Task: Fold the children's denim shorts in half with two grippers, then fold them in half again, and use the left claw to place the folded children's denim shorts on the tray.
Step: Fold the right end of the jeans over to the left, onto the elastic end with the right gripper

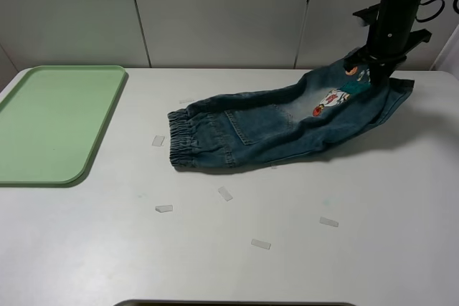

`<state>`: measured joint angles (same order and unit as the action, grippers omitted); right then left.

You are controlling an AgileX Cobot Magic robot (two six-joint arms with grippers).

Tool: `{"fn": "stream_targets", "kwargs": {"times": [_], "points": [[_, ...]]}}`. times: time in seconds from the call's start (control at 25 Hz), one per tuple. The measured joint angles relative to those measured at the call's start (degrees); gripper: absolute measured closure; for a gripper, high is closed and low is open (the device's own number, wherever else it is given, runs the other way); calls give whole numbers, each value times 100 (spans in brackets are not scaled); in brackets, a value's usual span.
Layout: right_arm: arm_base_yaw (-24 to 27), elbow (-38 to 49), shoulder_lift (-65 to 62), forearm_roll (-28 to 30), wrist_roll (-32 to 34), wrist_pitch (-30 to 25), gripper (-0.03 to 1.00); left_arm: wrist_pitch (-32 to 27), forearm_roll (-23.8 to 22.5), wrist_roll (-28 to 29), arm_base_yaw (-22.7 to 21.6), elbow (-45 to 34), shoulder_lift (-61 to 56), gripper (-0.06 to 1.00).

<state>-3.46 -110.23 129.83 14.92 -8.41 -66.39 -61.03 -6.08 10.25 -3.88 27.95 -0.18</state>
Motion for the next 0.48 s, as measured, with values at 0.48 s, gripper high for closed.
{"fn": "stream_targets", "kwargs": {"times": [0.48], "points": [[0, 0, -765, 1184, 306, -298, 91, 0, 0, 0, 0, 0, 0, -4]]}}
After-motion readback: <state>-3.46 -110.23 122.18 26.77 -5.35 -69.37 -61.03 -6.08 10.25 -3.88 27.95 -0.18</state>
